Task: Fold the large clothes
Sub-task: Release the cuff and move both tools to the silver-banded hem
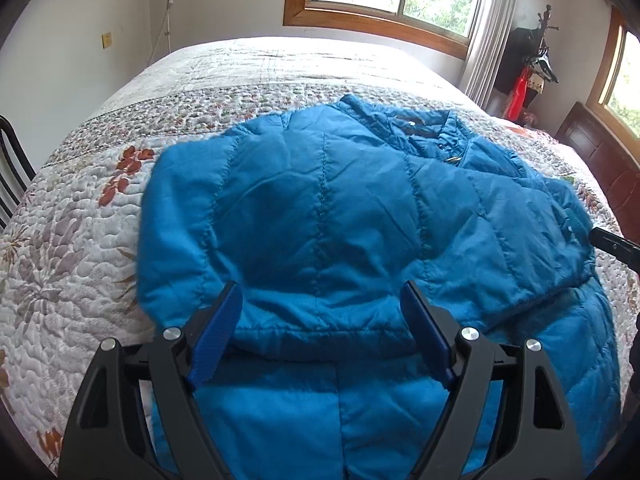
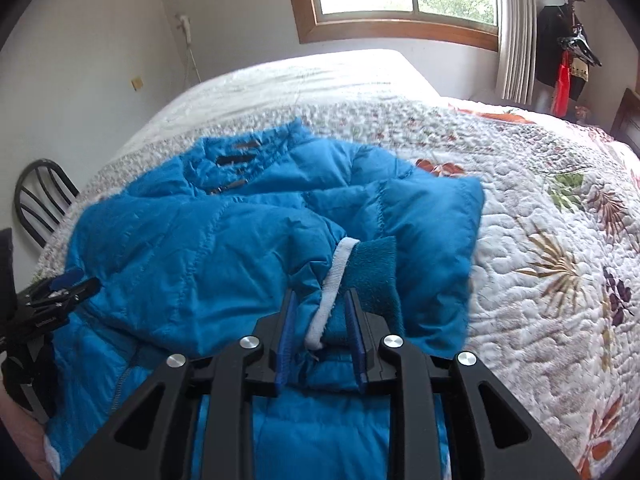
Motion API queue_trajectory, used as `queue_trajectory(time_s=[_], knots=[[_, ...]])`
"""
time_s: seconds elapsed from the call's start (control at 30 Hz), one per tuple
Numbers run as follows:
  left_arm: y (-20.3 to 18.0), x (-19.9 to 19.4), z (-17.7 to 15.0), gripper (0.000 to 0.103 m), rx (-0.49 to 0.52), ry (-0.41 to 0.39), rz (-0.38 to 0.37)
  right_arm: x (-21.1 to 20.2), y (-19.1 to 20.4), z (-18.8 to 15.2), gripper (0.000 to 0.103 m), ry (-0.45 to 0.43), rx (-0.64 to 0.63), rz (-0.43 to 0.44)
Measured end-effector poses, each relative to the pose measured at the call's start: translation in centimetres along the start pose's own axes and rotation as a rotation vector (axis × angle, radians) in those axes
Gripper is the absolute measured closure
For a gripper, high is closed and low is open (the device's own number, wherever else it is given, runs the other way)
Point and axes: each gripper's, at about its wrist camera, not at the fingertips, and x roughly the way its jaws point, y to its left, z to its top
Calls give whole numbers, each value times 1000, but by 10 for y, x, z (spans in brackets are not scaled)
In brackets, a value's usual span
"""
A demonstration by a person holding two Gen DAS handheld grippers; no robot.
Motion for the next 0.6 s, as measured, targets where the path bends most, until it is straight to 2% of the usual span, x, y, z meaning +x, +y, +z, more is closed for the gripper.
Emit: queue_trajectory(time_s=[0.03,0.07,0.13,0.2,0.3,0.43,0.53,0.6], knots=[[1,-14,-1,15,-1,7,17,-21,-2,-6,46,-24,8,8],[3,-30,-5,14,-8,3,8,-39,-3,-15,44,-39,5,6],[12,-62,-21,11,-12,-19,-57,-71,-5,-40,39,-47,-12,-7],[23,-86,-44,10,-10,-5,-46,-94,-11,-69,32,-18,-5,-29],[39,-112,-84,10,-26,8,-8,-120,-18,-113,32,15,4,-30],[62,-139,-135,10,-98,26,22,-145,-21,-168,31,38,42,14],[78,-151,-171,9,-166,68,10,-156,-18,-202,29,45,67,28],[86,-154,-192,9,-214,89,-37,-159,-17,-219,28,53,88,46]])
